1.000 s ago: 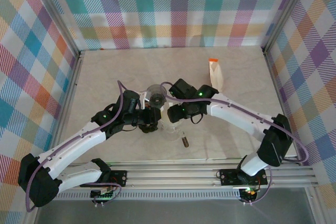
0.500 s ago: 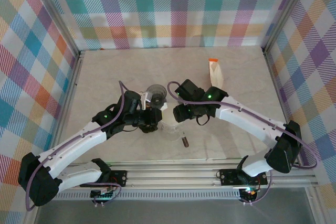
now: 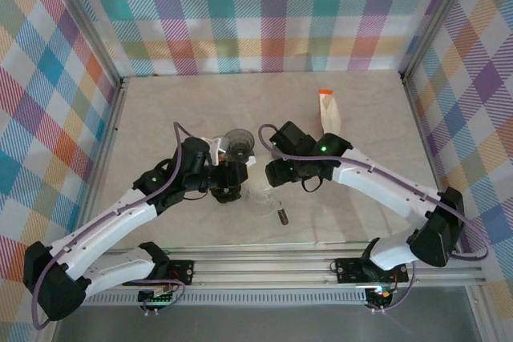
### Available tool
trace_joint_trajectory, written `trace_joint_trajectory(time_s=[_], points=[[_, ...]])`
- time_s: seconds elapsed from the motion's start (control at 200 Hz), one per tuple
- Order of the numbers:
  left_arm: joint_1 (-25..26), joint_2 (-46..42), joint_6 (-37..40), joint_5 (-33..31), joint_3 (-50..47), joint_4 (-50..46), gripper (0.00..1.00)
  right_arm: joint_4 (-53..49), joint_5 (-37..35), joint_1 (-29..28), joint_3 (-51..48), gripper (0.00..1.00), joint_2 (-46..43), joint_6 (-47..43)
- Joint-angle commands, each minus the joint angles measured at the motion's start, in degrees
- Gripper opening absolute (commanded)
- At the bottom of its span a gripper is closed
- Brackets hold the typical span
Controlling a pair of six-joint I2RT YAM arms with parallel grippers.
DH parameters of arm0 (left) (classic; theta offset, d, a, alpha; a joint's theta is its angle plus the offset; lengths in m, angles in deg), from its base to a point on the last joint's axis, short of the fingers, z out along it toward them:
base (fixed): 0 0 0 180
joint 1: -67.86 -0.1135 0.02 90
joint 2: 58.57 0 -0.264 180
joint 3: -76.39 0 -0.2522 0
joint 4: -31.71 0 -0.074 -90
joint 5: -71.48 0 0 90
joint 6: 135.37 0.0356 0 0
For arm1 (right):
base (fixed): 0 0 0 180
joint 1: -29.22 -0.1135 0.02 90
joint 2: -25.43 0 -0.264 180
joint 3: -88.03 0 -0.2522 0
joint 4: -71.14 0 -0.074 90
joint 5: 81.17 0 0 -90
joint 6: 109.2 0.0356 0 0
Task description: Place the coffee filter in the dripper
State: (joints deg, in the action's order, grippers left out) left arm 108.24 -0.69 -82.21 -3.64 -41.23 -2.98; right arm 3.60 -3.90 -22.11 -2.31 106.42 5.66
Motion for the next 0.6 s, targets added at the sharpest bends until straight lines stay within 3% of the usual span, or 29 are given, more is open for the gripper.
trace_joint_trajectory(time_s=[0.0,0.305,0.595], points=[[0.6,-1.1,-0.4,-0.7,2.2,-1.5,0.48,-1.6,-0.8,0.3,2.4,0.74,-2.3,0.6],[0.5,-4.7,0.6,-3.9,4.4,-5.4,0.56,-2.9,-2.0,0.3,3.3,0.75,-9.3,-0.6],[0.6,-13.2,0.2,-15.4,0.7,-11.4,0.59,10.0,2.5,0.2,-13.1,0.76,-26.7,-1.6]])
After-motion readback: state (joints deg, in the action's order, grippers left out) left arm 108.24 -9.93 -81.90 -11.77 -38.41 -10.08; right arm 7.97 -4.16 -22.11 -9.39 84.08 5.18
